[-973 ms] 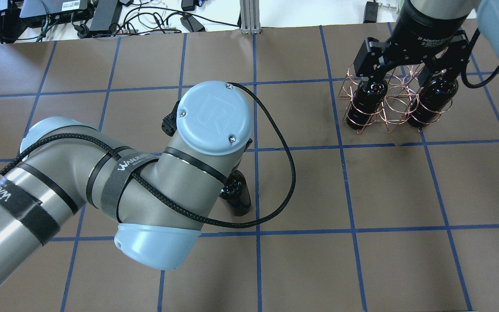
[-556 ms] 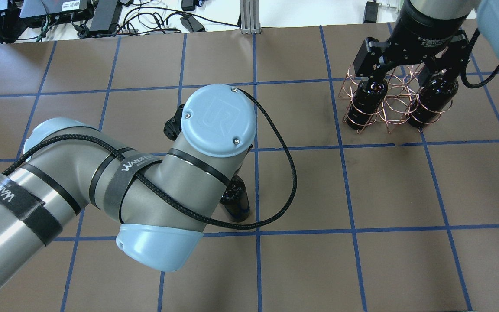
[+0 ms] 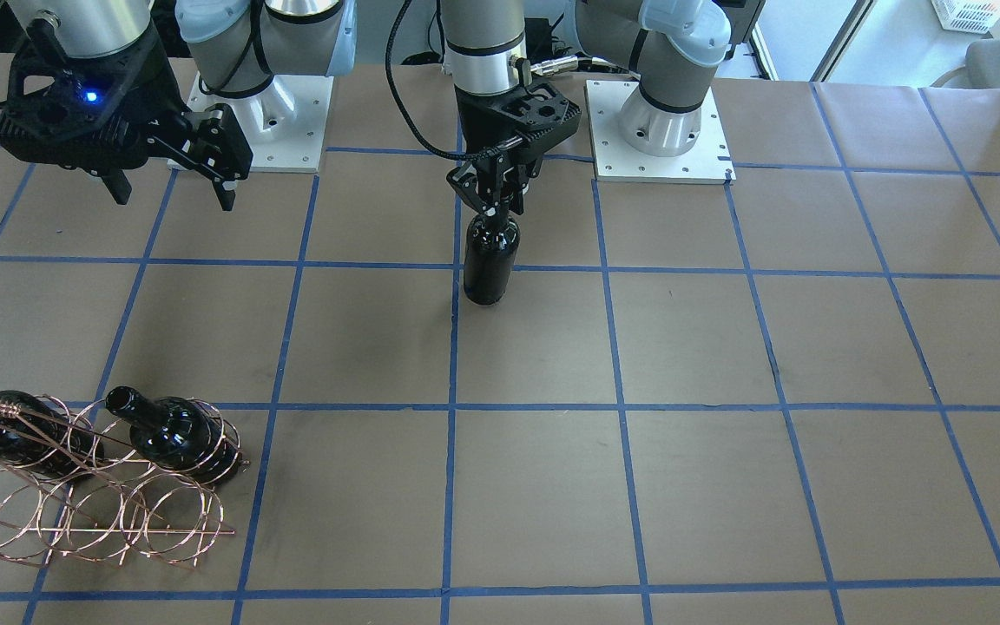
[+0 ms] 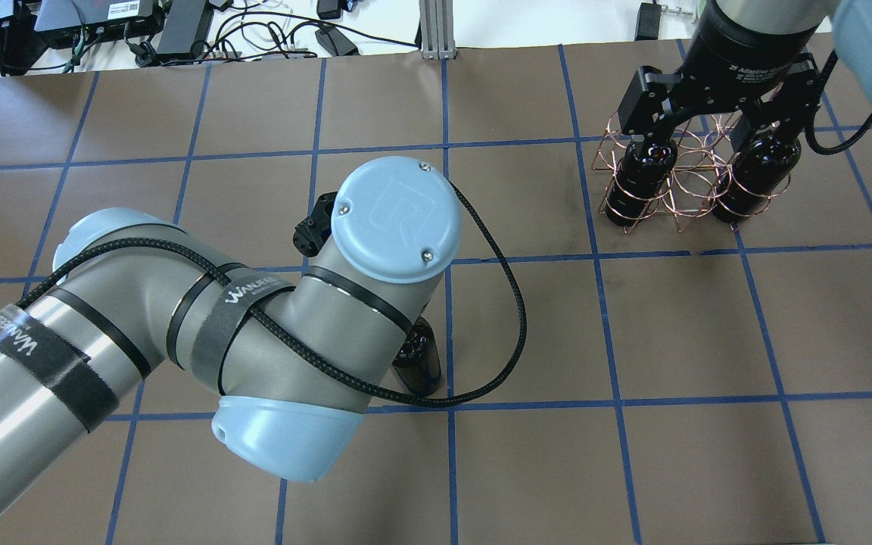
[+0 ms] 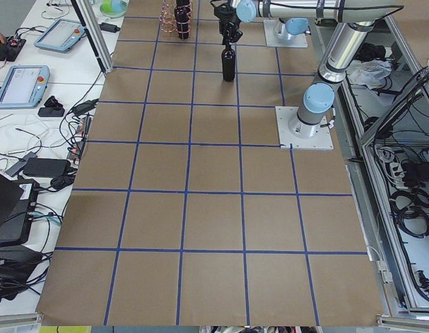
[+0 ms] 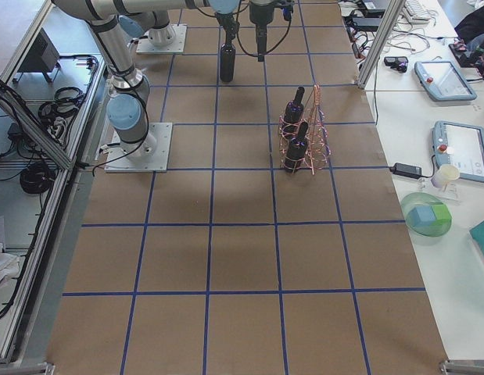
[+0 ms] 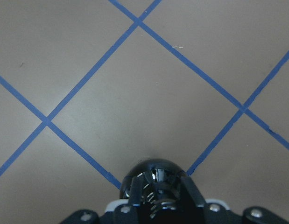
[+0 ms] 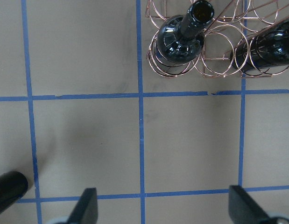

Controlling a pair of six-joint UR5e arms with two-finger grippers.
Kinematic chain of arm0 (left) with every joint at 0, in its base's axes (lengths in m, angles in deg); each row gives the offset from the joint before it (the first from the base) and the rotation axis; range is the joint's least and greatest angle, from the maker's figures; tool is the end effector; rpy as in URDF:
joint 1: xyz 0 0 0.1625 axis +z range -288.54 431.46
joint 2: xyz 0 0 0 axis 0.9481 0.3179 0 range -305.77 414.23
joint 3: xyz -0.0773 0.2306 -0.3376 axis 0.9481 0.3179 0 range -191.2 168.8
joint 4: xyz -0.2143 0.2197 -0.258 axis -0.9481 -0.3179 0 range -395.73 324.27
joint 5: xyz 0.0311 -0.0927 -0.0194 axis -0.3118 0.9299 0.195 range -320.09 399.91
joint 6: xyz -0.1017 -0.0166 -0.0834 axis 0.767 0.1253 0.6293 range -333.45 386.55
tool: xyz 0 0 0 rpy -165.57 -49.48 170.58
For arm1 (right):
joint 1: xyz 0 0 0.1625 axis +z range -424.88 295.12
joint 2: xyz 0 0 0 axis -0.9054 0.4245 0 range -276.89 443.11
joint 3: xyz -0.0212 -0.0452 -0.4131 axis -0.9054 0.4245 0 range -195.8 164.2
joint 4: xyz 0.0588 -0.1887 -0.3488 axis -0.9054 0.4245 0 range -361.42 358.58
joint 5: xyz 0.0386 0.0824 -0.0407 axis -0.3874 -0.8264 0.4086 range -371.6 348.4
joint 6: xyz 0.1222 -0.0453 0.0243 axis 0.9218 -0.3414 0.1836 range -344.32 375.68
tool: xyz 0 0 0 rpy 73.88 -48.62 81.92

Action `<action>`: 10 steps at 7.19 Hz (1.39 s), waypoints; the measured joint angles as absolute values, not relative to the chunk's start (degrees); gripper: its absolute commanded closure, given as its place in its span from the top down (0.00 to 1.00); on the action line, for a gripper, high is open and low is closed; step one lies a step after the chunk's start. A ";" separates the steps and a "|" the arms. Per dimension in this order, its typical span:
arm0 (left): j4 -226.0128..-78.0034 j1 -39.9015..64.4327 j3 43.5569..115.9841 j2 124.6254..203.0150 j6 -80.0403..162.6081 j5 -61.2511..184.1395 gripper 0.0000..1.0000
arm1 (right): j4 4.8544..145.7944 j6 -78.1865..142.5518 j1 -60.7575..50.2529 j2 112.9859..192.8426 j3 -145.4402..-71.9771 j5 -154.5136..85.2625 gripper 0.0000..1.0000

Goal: Place wine into wine basket
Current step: 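Lower the bottle upright onto the table center with the left gripper, then open the left gripper and draw the left arm back from the bottle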

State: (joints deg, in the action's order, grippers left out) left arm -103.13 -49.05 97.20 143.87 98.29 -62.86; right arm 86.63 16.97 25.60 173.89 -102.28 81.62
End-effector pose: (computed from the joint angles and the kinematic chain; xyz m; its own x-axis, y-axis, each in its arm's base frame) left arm -0.3265 -0.3491 0.3405 -0.7467 -0.6651 0.0065 -0.6478 0.7250 -0.2342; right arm 0.1299 -0.4753 0.4788 -0.9983 0.0165 0.0553 0.0141 0.9990 -0.0425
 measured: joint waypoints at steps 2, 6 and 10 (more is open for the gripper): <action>-103.14 -49.71 97.24 144.38 98.64 -62.84 0.07 | 86.61 17.00 25.61 173.93 -102.29 82.35 1.00; -104.67 -50.16 97.17 144.70 97.99 -62.71 1.00 | 86.44 17.08 25.64 173.93 -102.22 82.69 1.00; -113.07 -48.69 92.30 144.09 96.31 -62.01 1.00 | 86.00 16.98 25.68 173.85 -102.23 84.18 1.00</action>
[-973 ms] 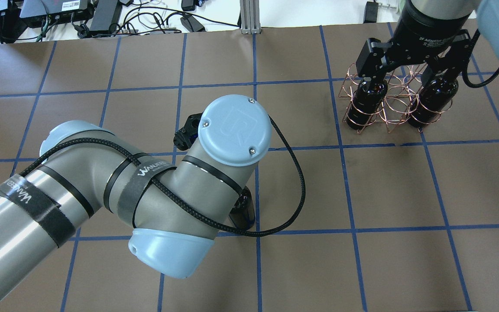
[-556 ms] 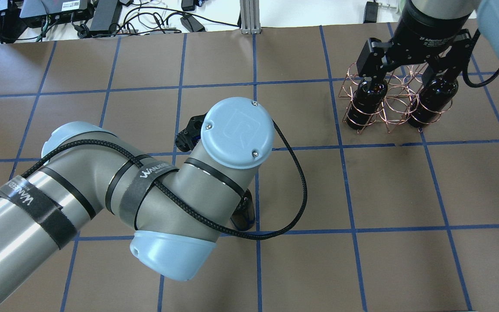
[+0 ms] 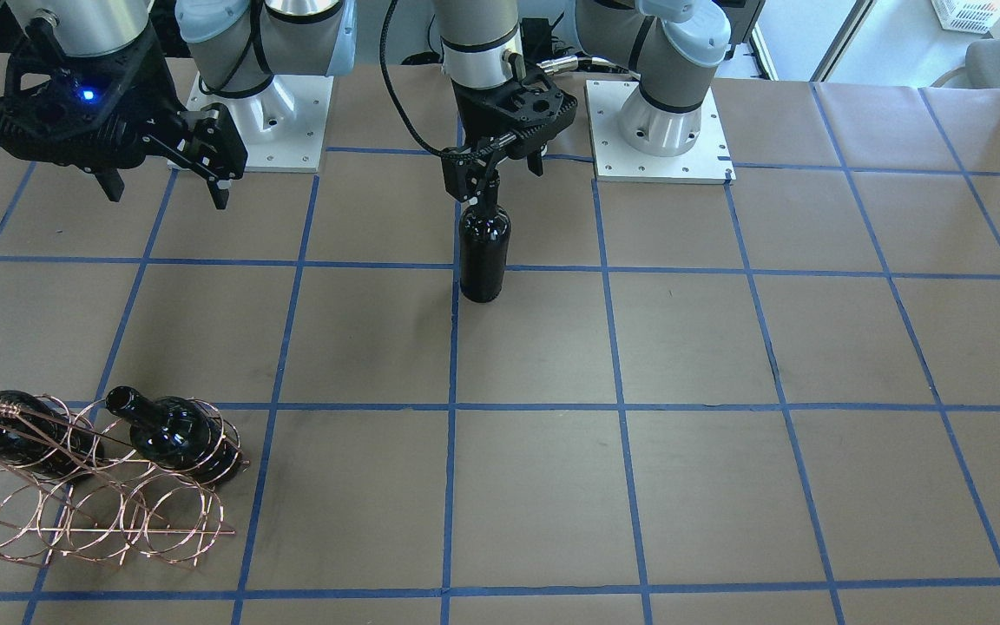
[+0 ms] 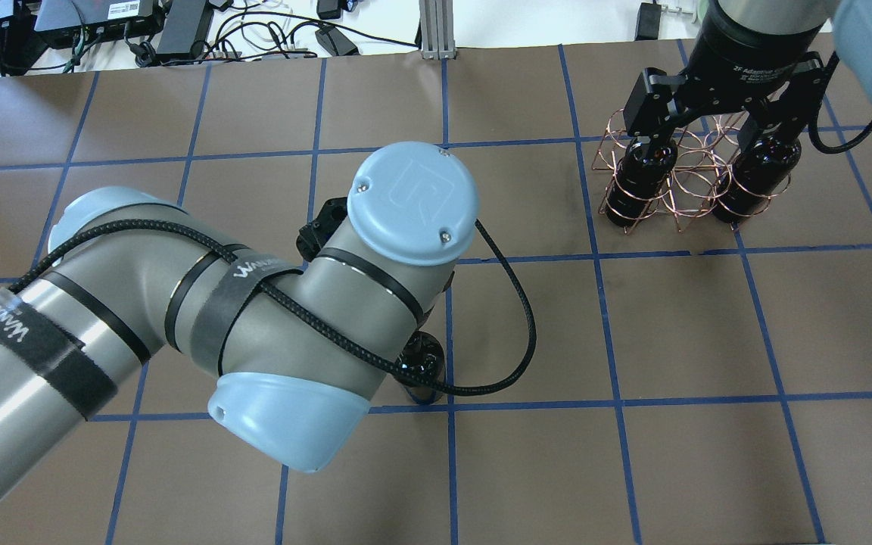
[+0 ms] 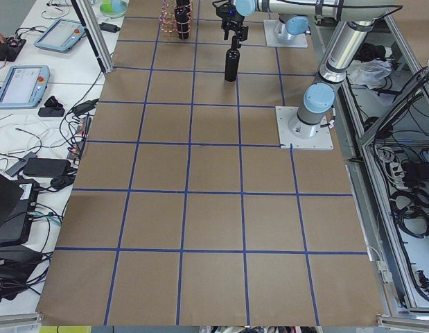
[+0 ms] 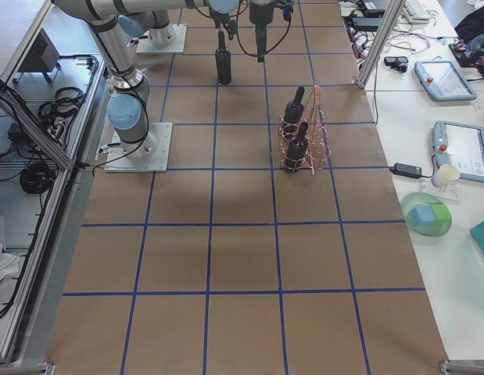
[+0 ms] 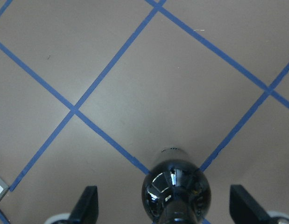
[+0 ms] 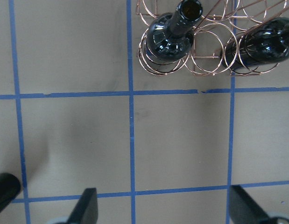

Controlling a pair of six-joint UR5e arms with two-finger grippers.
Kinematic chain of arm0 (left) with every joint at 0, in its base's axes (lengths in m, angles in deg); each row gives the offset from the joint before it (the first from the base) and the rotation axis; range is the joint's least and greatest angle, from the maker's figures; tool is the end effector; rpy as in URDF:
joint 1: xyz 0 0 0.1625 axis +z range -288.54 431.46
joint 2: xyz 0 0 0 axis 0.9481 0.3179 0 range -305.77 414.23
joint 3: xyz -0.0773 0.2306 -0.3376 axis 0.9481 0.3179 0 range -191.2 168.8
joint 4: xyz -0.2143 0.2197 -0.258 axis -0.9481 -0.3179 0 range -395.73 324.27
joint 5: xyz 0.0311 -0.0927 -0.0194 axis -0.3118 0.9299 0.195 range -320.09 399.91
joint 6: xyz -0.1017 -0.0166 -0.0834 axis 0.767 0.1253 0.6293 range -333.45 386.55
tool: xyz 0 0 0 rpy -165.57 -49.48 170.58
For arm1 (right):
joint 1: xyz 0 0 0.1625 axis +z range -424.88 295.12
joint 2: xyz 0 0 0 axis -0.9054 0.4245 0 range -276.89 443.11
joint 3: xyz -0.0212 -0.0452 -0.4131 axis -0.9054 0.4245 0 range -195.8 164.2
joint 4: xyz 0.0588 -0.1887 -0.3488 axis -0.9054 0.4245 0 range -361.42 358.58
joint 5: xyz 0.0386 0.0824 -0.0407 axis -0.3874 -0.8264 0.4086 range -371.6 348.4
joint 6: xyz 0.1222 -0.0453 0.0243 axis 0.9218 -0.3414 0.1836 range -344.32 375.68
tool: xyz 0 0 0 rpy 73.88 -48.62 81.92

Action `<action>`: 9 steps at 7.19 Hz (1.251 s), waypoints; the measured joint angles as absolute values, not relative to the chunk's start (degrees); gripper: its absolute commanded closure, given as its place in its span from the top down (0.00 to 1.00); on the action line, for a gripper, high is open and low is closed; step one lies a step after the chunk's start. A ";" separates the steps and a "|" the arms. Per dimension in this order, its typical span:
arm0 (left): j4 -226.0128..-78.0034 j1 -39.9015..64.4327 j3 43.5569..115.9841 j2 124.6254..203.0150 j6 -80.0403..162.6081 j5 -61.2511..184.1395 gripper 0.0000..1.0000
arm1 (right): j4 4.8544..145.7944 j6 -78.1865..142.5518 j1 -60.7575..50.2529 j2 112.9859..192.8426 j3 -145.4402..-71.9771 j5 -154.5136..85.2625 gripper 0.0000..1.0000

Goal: Place wine into wine basket
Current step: 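Open the left gripper and draw the left arm back from the bottle, then move the right gripper from the wire basket over the standing bottle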

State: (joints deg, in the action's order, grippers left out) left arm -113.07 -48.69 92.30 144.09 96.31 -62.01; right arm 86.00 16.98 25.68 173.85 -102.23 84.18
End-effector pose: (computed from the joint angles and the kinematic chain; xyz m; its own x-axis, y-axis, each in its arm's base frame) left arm -0.3252 -0.3488 0.3603 -0.7635 -0.6404 -0.0828 -0.6188 0.7623 -0.1896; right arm 0.1246 -0.4740 0.4782 -0.9949 0.0160 0.1001 0.0128 0.9994 -0.0327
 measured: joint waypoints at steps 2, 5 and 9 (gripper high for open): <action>-113.42 -43.78 88.01 143.09 88.32 -58.93 1.00 | 85.63 16.92 25.69 173.98 -102.25 89.05 1.00; -117.70 -30.81 83.80 141.30 58.34 -56.57 1.00 | 85.54 17.62 26.37 174.07 -102.33 87.35 1.00; -125.90 -18.44 78.93 140.11 28.42 -53.16 1.00 | 88.32 23.27 35.52 172.72 -102.37 80.98 1.00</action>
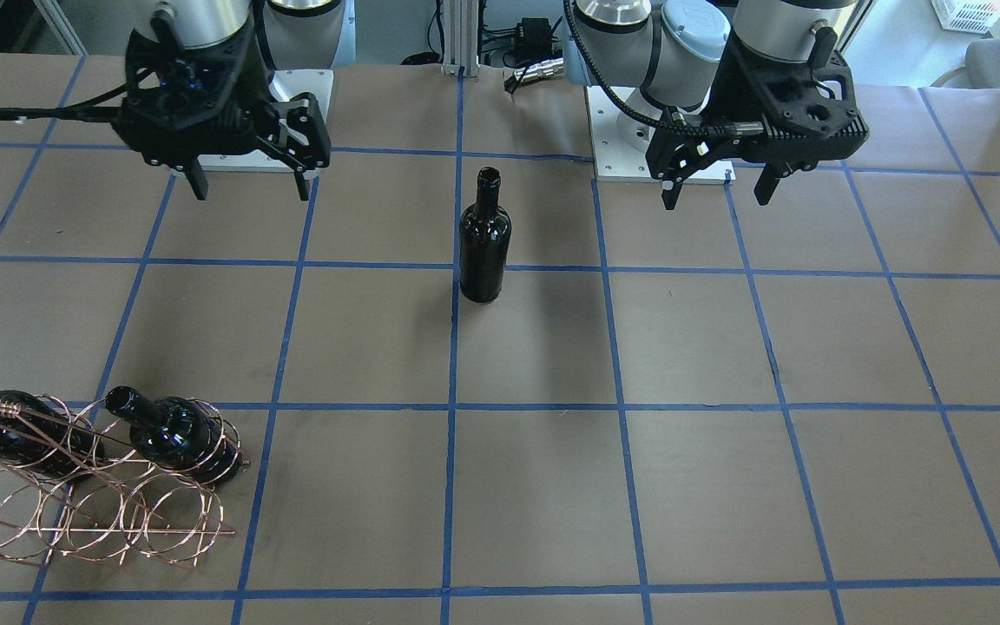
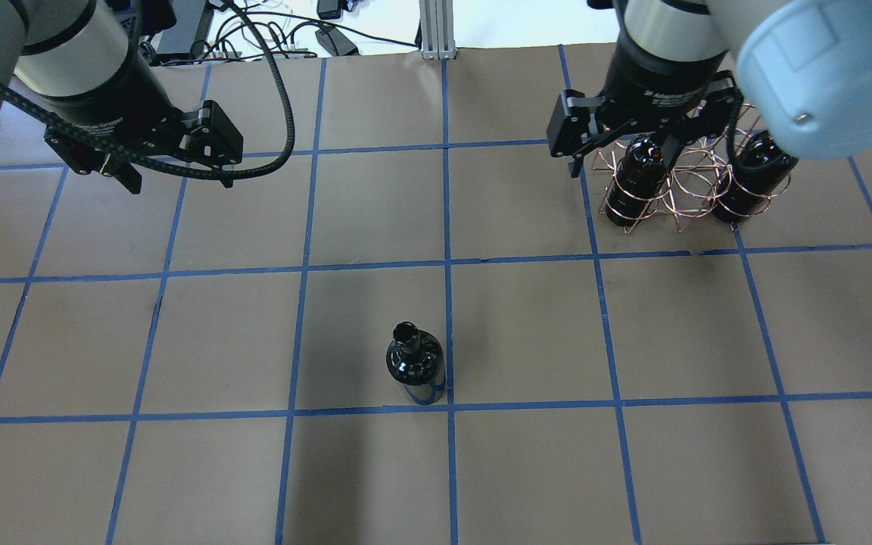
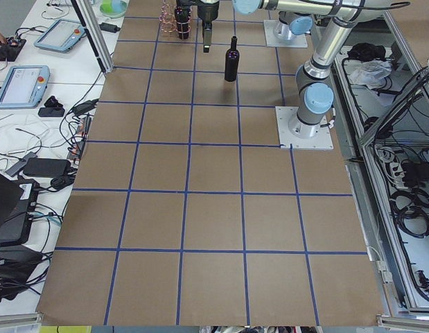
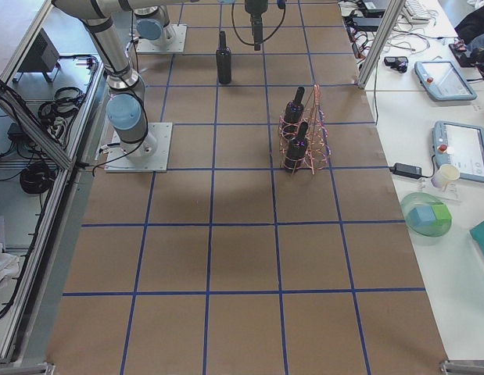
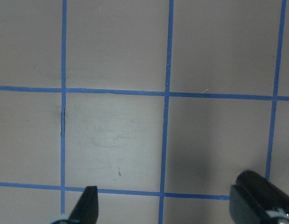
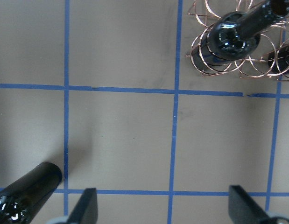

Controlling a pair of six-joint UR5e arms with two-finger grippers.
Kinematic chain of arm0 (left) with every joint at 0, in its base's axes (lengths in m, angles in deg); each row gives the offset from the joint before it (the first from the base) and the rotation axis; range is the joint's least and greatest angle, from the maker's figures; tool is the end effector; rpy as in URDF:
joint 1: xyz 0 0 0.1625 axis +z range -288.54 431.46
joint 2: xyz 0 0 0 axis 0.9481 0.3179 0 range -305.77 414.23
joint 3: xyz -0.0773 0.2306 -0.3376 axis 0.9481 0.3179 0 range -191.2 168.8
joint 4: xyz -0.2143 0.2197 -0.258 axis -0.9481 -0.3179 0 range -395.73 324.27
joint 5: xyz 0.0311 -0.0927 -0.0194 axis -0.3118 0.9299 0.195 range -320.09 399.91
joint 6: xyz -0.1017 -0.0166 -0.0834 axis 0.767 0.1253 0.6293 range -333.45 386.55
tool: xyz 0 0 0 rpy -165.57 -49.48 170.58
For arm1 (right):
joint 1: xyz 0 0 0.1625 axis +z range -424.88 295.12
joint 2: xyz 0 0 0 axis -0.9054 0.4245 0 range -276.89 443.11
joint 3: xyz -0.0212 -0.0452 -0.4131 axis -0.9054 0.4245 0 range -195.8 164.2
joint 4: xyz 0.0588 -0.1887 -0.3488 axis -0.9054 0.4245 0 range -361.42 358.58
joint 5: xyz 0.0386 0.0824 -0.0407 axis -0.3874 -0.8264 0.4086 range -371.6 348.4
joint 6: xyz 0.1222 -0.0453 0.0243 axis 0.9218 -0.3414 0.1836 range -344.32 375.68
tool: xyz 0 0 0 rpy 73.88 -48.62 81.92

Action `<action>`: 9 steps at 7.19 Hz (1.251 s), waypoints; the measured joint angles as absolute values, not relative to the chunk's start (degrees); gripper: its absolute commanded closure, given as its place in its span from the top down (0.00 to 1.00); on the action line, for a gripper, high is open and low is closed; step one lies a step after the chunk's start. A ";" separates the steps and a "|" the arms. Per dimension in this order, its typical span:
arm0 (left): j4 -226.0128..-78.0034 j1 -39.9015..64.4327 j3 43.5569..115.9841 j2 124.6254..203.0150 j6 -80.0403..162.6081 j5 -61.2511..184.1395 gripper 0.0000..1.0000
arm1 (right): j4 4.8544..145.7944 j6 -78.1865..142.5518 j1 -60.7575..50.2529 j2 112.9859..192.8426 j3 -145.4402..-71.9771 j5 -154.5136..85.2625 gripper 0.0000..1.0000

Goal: Place wine into wine basket
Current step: 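Move the right gripper from the wire basket over the standing bottle, then lower the right gripper onto the bottle neck and close it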

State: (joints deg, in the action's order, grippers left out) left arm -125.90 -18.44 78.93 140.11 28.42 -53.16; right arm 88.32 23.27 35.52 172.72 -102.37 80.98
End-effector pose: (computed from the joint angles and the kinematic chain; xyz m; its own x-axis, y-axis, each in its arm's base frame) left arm -0.1255 -0.4558 0.4784 -0.9980 -0.0378 -0.0512 -0.0343 0.9971 -0.0684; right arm 0.2131 -0.4554 0.4712 -0.9982 -0.0468 0.0383 -0.0489 0.9973 -0.0542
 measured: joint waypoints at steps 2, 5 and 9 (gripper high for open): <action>-127.04 -18.03 78.67 139.84 25.24 -51.75 1.00 | 90.30 30.64 43.24 171.30 -102.35 80.65 1.00; -129.33 -18.32 79.17 139.43 24.37 -50.42 1.00 | 93.09 41.76 52.43 167.49 -102.34 80.81 0.99; -130.06 -18.48 79.49 138.94 24.93 -50.23 1.00 | 94.95 47.18 56.87 163.90 -104.26 80.73 0.96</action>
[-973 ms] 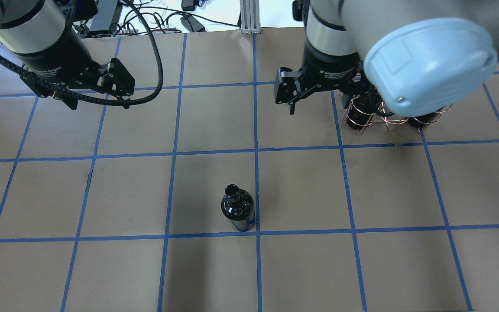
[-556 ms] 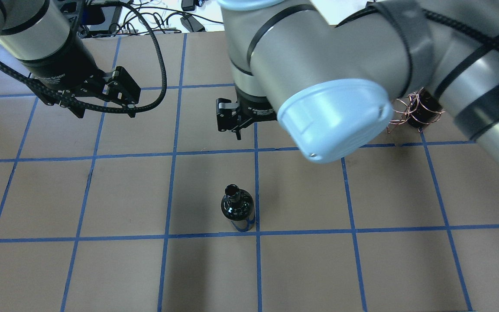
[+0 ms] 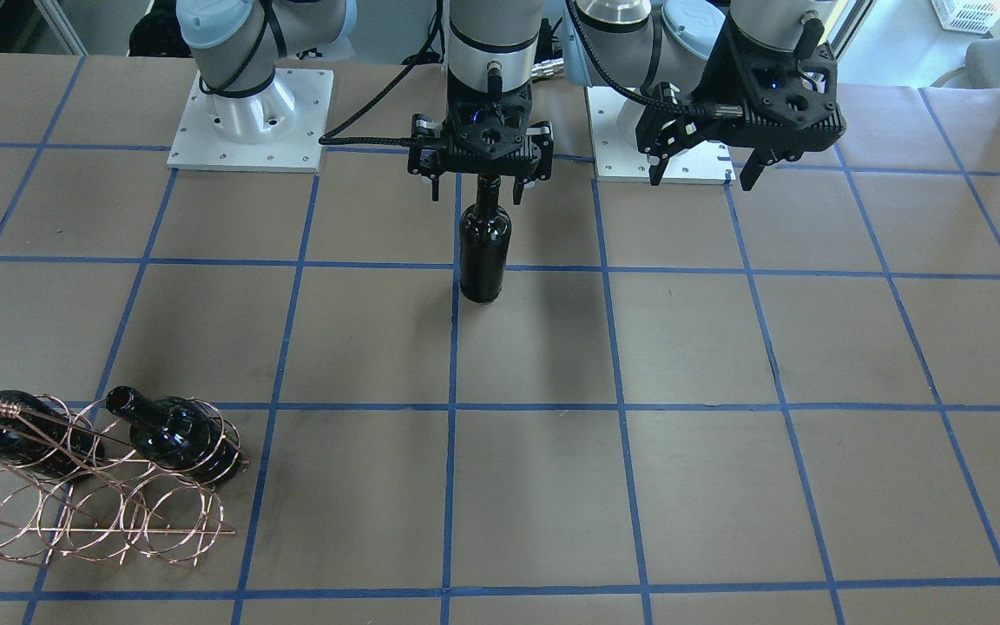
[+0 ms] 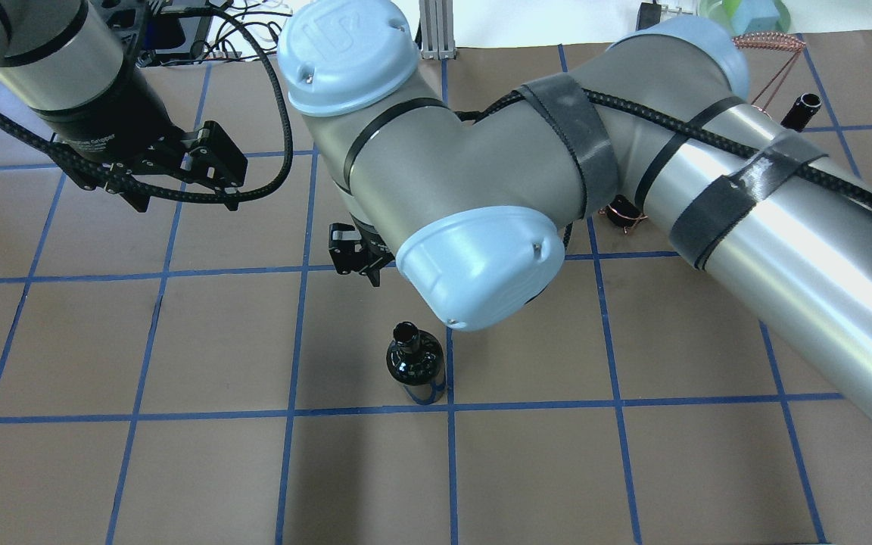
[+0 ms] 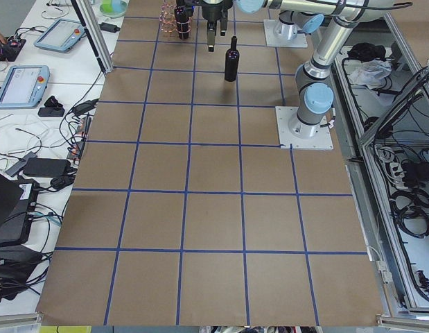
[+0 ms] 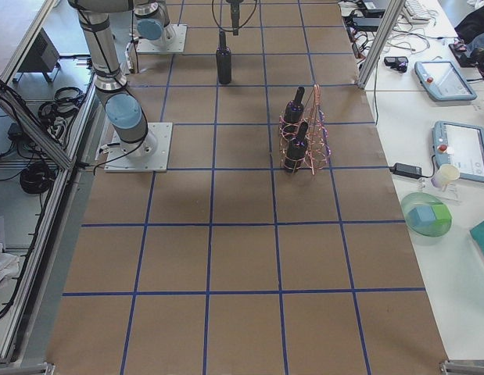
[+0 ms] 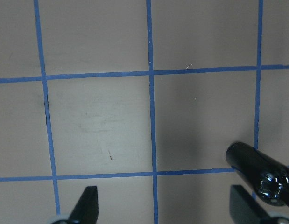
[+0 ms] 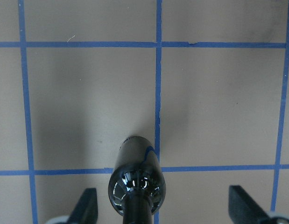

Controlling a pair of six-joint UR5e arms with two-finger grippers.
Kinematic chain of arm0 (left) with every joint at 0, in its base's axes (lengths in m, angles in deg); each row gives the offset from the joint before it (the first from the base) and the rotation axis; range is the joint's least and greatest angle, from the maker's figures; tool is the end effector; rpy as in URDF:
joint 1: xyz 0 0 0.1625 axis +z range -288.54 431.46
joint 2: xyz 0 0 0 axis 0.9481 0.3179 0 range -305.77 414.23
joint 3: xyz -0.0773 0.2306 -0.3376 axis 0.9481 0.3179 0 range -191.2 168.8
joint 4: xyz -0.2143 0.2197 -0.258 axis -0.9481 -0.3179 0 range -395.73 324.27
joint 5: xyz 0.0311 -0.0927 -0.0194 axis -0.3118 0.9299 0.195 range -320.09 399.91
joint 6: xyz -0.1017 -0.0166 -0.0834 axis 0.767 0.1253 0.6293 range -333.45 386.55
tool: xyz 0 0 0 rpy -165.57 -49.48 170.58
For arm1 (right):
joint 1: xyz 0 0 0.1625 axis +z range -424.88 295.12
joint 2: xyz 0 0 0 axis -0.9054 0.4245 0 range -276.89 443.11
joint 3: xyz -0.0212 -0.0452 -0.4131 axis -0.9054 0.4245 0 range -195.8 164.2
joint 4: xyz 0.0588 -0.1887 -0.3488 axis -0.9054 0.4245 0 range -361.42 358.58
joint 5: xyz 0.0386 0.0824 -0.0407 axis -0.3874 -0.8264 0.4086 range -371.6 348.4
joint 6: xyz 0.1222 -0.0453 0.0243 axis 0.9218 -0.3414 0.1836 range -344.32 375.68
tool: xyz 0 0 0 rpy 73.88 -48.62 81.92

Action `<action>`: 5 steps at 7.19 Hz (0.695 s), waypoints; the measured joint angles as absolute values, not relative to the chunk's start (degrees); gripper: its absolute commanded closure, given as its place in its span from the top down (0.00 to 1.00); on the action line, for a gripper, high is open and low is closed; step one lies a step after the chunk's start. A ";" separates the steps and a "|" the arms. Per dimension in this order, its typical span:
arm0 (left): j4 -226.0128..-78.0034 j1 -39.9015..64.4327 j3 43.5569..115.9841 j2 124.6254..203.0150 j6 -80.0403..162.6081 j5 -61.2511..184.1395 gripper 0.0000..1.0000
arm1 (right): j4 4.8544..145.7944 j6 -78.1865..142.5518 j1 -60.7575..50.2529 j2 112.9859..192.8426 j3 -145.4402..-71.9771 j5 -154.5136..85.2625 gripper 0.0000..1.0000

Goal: Place wine into wine basket
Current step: 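Lower the right gripper onto the bottle neck and close it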

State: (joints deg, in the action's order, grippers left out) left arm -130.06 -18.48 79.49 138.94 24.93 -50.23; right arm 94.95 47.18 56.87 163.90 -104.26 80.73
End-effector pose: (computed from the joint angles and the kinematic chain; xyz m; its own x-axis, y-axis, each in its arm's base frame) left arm -0.1326 -0.4390 0.4750 -0.9996 0.0273 -0.0025 0.0273 0.9996 -0.0047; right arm 0.3919 -0.3901 0.3881 -0.9989 -0.0047 0.0466 -0.0048 1.0000 -0.0021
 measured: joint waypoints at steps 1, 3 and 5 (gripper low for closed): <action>-130.48 -18.51 79.57 138.77 25.12 -50.20 1.00 | 95.03 47.46 56.97 163.71 -105.29 80.58 0.94; -130.77 -18.53 79.62 138.63 25.17 -50.40 1.00 | 95.08 48.38 57.01 163.64 -106.55 80.21 0.89; -131.10 -18.54 79.76 138.45 25.09 -50.79 1.00 | 95.00 49.83 57.08 163.29 -106.81 79.82 0.88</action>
